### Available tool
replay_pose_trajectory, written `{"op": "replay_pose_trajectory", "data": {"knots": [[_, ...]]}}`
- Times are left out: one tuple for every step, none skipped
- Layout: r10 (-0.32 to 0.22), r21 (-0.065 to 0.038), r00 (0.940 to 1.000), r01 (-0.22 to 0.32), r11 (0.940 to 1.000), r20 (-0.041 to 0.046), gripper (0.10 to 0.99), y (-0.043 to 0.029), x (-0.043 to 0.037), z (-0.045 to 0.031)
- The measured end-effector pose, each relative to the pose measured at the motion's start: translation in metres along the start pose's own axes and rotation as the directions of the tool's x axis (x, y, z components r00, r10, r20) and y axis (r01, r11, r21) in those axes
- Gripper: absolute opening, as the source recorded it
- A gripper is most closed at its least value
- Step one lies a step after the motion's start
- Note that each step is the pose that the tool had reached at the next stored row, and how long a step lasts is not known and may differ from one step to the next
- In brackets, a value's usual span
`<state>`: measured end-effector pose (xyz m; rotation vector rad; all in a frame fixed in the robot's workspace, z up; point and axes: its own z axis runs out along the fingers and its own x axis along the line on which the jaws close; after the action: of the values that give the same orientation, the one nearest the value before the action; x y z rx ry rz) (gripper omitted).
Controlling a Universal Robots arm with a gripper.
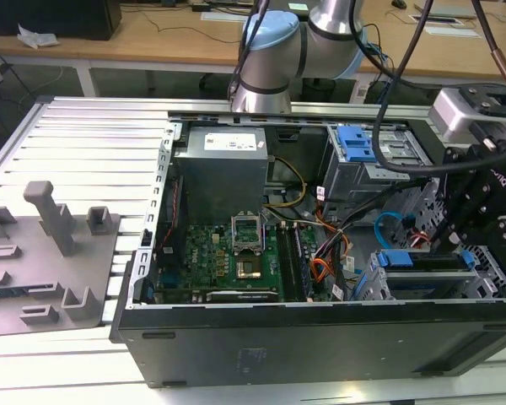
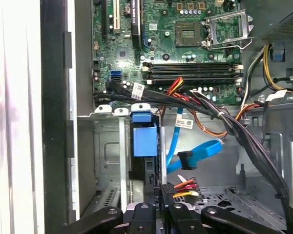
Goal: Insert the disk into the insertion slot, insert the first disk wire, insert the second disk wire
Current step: 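Insert the first disk wire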
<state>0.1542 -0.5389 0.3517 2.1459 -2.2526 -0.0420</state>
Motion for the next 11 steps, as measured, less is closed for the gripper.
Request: {"op": "replay_pose_trajectory", "data": {"knots": [[0.0, 0.0, 1.0, 0.0, 1.0, -0.0001, 0.169, -0.0001, 0.0017, 0.0], [0.0, 0.0, 1.0, 0.0, 1.0, 0.0, 0.169, -0.0002, 0.0034, 0.0001], [0.0, 0.0, 1.0, 0.0, 1.0, 0.0, 0.169, -0.0002, 0.0052, 0.0001], [0.0, 0.0, 1.0, 0.0, 1.0, -0.0001, 0.169, -0.0003, 0.007, 0.0001], [0.0, 0.0, 1.0, 0.0, 1.0, 0.0, 0.169, -0.0004, 0.0086, 0.0002], [0.0, 0.0, 1.0, 0.0, 1.0, -0.0001, 0.169, -0.0005, 0.0095, 0.0002], [0.0, 0.0, 1.0, 0.0, 1.0, 0.0, 0.169, -0.0005, 0.0112, 0.0003], [0.0, 0.0, 1.0, 0.0, 1.0, -0.0001, 0.169, -0.0006, 0.0129, 0.0003], [0.0, 0.0, 1.0, 0.0, 1.0, -0.0001, 0.169, -0.0007, 0.0141, 0.0003], [0.0, 0.0, 1.0, 0.0, 1.0, -0.0001, 0.169, -0.0008, 0.0154, 0.0004], [0.0, 0.0, 1.0, 0.0, 1.0, -0.0001, 0.169, -0.0008, 0.0169, 0.0005]]}}
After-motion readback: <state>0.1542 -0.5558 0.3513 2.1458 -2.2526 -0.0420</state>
